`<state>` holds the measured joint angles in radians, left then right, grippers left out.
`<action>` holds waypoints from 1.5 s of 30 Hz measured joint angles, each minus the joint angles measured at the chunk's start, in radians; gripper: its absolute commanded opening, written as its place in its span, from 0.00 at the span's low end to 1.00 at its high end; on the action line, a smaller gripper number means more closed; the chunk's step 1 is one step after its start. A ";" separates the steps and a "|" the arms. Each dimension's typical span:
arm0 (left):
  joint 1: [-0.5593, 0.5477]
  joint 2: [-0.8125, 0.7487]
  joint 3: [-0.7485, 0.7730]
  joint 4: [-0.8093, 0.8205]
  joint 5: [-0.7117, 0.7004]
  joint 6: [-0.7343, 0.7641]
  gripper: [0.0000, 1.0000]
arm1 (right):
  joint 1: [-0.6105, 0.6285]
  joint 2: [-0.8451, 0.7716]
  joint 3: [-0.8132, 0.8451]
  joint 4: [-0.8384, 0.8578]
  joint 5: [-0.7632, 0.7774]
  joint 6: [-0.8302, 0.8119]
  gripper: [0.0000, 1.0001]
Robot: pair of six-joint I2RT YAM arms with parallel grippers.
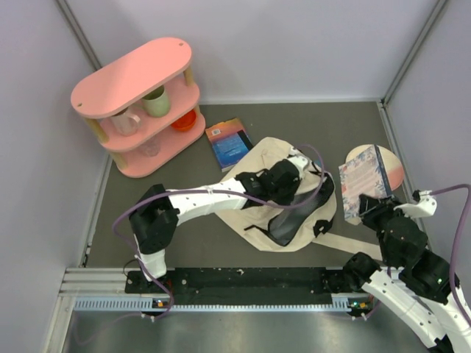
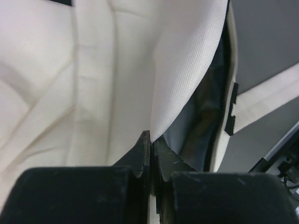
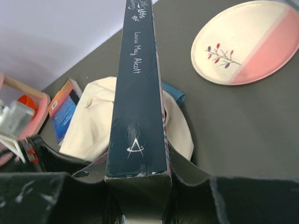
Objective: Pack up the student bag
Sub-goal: Place the book in the student bag.
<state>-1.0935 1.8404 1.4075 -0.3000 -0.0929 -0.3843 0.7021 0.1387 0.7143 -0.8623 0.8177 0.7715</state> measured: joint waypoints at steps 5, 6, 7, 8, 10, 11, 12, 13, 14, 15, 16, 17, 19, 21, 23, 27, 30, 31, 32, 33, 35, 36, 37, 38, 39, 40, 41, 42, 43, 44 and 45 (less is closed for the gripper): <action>0.110 -0.094 -0.005 -0.047 -0.004 -0.011 0.00 | 0.000 -0.003 0.009 -0.003 -0.109 0.019 0.00; 0.130 -0.116 -0.005 -0.054 -0.006 -0.012 0.00 | 0.000 -0.005 0.011 -0.005 -0.145 0.027 0.00; 0.150 -0.138 -0.005 -0.060 -0.011 -0.012 0.00 | 0.000 -0.008 0.013 -0.011 -0.184 0.037 0.00; 0.172 -0.163 -0.005 -0.066 -0.019 -0.012 0.00 | 0.000 -0.011 0.014 -0.020 -0.230 0.052 0.00; 0.187 -0.190 -0.005 -0.072 -0.033 -0.012 0.00 | 0.000 -0.016 0.014 -0.030 -0.295 0.074 0.00; 0.188 -0.202 -0.005 -0.076 -0.040 -0.012 0.00 | 0.000 -0.017 0.014 -0.036 -0.330 0.087 0.00; 0.188 -0.207 -0.005 -0.078 -0.044 -0.012 0.00 | 0.000 -0.017 0.014 -0.042 -0.365 0.098 0.00; 0.187 -0.209 -0.005 -0.079 -0.049 -0.012 0.00 | 0.000 -0.016 0.014 -0.047 -0.402 0.107 0.00; 0.184 -0.211 -0.005 -0.080 -0.053 -0.012 0.00 | 0.000 -0.014 0.014 -0.053 -0.437 0.116 0.00; 0.180 -0.211 -0.005 -0.085 -0.054 -0.013 0.00 | 0.000 -0.012 0.014 -0.058 -0.462 0.124 0.00; 0.179 -0.211 -0.005 -0.091 -0.053 -0.013 0.00 | 0.000 -0.006 0.014 -0.066 -0.501 0.136 0.00; 0.178 -0.211 -0.005 -0.093 -0.052 -0.013 0.00 | 0.000 0.000 0.014 -0.070 -0.523 0.143 0.00; 0.179 -0.211 -0.005 -0.093 -0.042 -0.012 0.00 | 0.000 0.018 0.014 -0.083 -0.571 0.158 0.00; 0.179 -0.211 -0.005 -0.092 -0.023 -0.013 0.00 | 0.000 0.039 0.012 -0.092 -0.611 0.174 0.00; 0.179 -0.211 -0.005 -0.089 -0.001 -0.015 0.00 | 0.000 0.060 0.006 -0.095 -0.638 0.186 0.00; 0.176 -0.222 -0.005 -0.084 0.027 -0.026 0.00 | 0.000 0.080 -0.046 -0.101 -0.667 0.222 0.00; 0.167 -0.246 -0.005 -0.082 0.028 -0.029 0.00 | 0.000 0.084 -0.080 -0.112 -0.667 0.249 0.00; 0.163 -0.258 -0.005 -0.081 0.029 -0.028 0.00 | 0.000 0.085 -0.090 -0.111 -0.667 0.257 0.00; 0.159 -0.271 -0.005 -0.080 0.029 -0.028 0.00 | 0.000 0.085 -0.099 -0.110 -0.666 0.262 0.00; 0.155 -0.283 -0.005 -0.077 0.030 -0.028 0.00 | 0.000 0.085 -0.109 -0.105 -0.667 0.270 0.00; 0.147 -0.301 -0.005 -0.070 0.031 -0.027 0.00 | 0.000 0.086 -0.137 -0.080 -0.668 0.280 0.00; 0.143 -0.309 -0.005 -0.067 0.031 -0.024 0.00 | 0.000 0.086 -0.154 -0.055 -0.669 0.285 0.00; 0.139 -0.316 -0.005 -0.066 0.031 -0.023 0.00 | 0.000 0.086 -0.172 -0.026 -0.671 0.290 0.00; 0.134 -0.319 -0.003 -0.067 0.032 -0.021 0.00 | 0.000 0.087 -0.188 0.003 -0.674 0.298 0.00; 0.131 -0.320 -0.003 -0.066 0.032 -0.020 0.00 | 0.000 0.090 -0.201 0.031 -0.678 0.306 0.00; 0.128 -0.320 -0.003 -0.066 0.032 -0.017 0.00 | 0.000 0.093 -0.213 0.064 -0.682 0.313 0.00; 0.125 -0.320 -0.002 -0.067 0.032 -0.014 0.00 | 0.000 0.096 -0.222 0.091 -0.686 0.320 0.00; 0.121 -0.320 -0.003 -0.067 0.032 -0.013 0.00 | 0.000 0.100 -0.231 0.125 -0.690 0.328 0.00; 0.118 -0.320 -0.003 -0.067 0.032 -0.010 0.00 | 0.000 0.105 -0.237 0.153 -0.692 0.335 0.00; 0.116 -0.320 -0.002 -0.066 0.032 -0.010 0.00 | 0.000 0.113 -0.242 0.182 -0.692 0.342 0.00; 0.113 -0.320 -0.002 -0.067 0.032 -0.009 0.00 | 0.000 0.120 -0.246 0.211 -0.695 0.349 0.00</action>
<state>-0.9802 1.5200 1.4055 -0.3668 -0.0605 -0.3931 0.7021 0.2584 0.4683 -0.6514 0.1223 1.1210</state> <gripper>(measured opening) 0.023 0.252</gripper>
